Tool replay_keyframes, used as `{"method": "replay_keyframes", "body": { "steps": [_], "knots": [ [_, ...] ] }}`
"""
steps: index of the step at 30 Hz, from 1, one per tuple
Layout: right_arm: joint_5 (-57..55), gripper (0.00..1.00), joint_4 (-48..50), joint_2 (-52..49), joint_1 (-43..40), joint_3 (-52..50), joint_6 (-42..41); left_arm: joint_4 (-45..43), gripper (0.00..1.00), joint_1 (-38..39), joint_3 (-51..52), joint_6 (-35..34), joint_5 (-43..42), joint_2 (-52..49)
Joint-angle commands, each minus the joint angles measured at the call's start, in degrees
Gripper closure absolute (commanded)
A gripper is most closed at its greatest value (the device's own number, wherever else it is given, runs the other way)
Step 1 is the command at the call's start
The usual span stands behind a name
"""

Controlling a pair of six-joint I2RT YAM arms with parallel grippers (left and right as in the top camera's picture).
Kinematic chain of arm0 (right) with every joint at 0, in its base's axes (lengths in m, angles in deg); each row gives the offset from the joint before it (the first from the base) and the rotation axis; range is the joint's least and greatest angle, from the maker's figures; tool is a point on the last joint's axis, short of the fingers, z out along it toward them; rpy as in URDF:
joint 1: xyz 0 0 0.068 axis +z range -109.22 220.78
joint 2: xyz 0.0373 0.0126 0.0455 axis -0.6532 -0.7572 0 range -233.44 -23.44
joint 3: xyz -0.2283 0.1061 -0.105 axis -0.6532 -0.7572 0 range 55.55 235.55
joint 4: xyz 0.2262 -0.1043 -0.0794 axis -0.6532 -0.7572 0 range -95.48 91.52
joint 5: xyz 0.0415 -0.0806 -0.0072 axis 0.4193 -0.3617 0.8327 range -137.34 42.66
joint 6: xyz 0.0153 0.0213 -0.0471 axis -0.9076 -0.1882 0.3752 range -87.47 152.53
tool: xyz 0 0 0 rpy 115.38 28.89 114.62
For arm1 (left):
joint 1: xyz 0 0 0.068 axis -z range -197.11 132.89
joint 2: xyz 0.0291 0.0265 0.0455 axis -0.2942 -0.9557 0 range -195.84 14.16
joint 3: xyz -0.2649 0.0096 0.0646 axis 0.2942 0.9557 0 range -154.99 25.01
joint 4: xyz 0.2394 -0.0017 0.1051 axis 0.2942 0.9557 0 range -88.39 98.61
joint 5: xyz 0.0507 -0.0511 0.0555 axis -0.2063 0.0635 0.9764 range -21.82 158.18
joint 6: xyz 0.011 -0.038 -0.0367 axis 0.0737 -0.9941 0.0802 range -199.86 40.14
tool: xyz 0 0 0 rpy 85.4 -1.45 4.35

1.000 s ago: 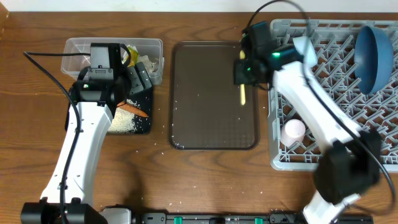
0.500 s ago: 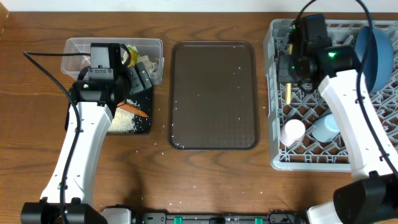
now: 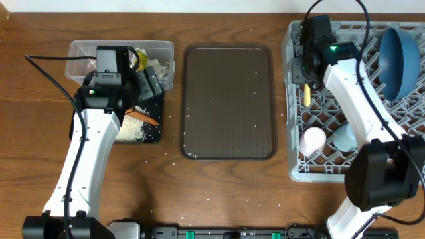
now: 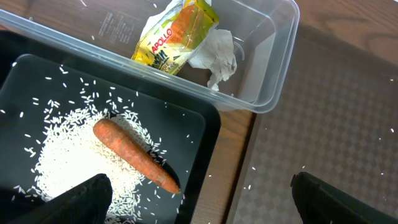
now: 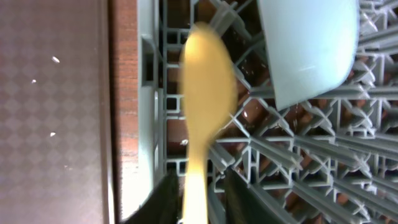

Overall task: Sort waste into correct bins and load items into the dishwasher rack
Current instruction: 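Place yellow spoon upright in dish rack with right gripper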

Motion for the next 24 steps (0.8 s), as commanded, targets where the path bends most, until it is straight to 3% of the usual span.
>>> {"method": "replay_keyframes", "body": {
  "steps": [1, 10, 12, 15, 16, 24],
  "knots": [
    [-0.3, 0.64, 0.8, -0.5, -0.7, -0.3, 1.4, 0.2, 0.05, 0.0, -0.2, 0.7, 0.2, -0.2],
    [2.5, 0.52, -4.9, 7.4, -0.7, 4.9, 1.4, 0.2, 0.05, 0.0, -0.2, 0.7, 0.2, -0.2],
    [2.8, 0.42, -8.8, 11.7, -0.6, 7.3, 1.4, 0.2, 0.05, 0.0, -0.2, 0.7, 0.2, -0.2],
    [3.3, 0.14, -14.2, 18.2, -0.6, 9.6, 1.3, 0.2, 0.05, 0.0, -0.2, 0.7, 0.2, -0.2],
    [3.5, 0.01, -15.8, 20.5, -0.6, 9.9, 0.9, 0.2, 0.05, 0.0, -0.2, 0.7, 0.2, -0.2],
    [3.5, 0.01, -18.7, 37.4, -0.6, 9.9, 0.9, 0.2, 0.05, 0.0, -0.2, 0.7, 0.2, -0.2]
  ]
}}
